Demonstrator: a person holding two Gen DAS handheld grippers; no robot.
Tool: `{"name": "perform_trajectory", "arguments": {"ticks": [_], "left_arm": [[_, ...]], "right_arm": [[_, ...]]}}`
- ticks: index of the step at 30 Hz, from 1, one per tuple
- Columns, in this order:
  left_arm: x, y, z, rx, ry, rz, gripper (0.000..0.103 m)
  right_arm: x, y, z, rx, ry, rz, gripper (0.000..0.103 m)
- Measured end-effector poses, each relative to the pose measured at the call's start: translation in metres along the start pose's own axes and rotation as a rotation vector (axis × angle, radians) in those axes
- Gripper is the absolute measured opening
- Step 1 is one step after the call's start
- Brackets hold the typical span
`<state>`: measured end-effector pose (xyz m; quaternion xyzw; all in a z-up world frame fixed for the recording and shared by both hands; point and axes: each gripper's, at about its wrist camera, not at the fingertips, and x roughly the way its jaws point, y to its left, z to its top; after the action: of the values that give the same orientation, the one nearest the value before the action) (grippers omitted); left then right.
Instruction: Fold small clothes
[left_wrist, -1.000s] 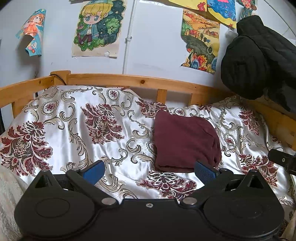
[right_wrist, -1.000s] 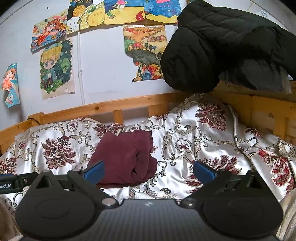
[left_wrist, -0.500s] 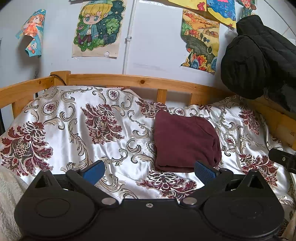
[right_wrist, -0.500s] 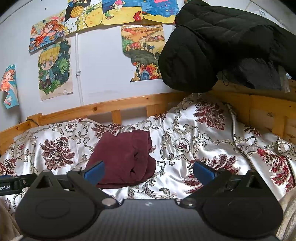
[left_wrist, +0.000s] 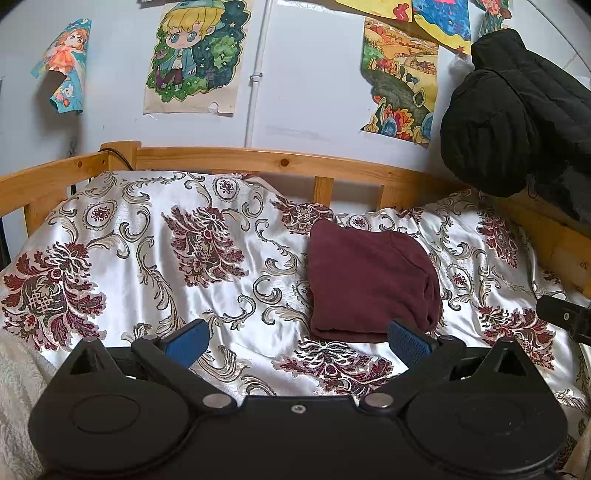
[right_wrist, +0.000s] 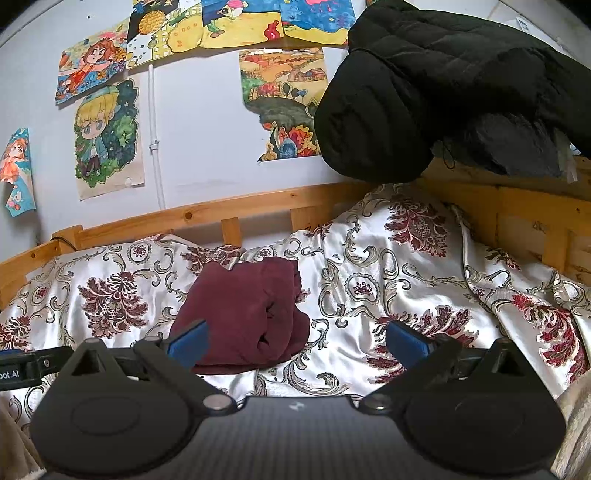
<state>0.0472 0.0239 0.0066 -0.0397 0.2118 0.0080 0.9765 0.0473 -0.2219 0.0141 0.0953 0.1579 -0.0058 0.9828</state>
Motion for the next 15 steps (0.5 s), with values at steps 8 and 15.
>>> {"name": "perform_trajectory", "arguments": {"ticks": [8,15], "left_arm": [[-0.0006,0.0014,0.0008,0.008,0.006,-0.001,0.102],[-0.0004,0.0014,0.0002,0.012,0.012,0.000,0.102]], "right_arm": [[0.0008,-0.0010,-0.0008,0.007,0.009,-0.011,0.103],[-0.0011,0.0015,0.0001,-0.002,0.013,-0.010,0.103]]}}
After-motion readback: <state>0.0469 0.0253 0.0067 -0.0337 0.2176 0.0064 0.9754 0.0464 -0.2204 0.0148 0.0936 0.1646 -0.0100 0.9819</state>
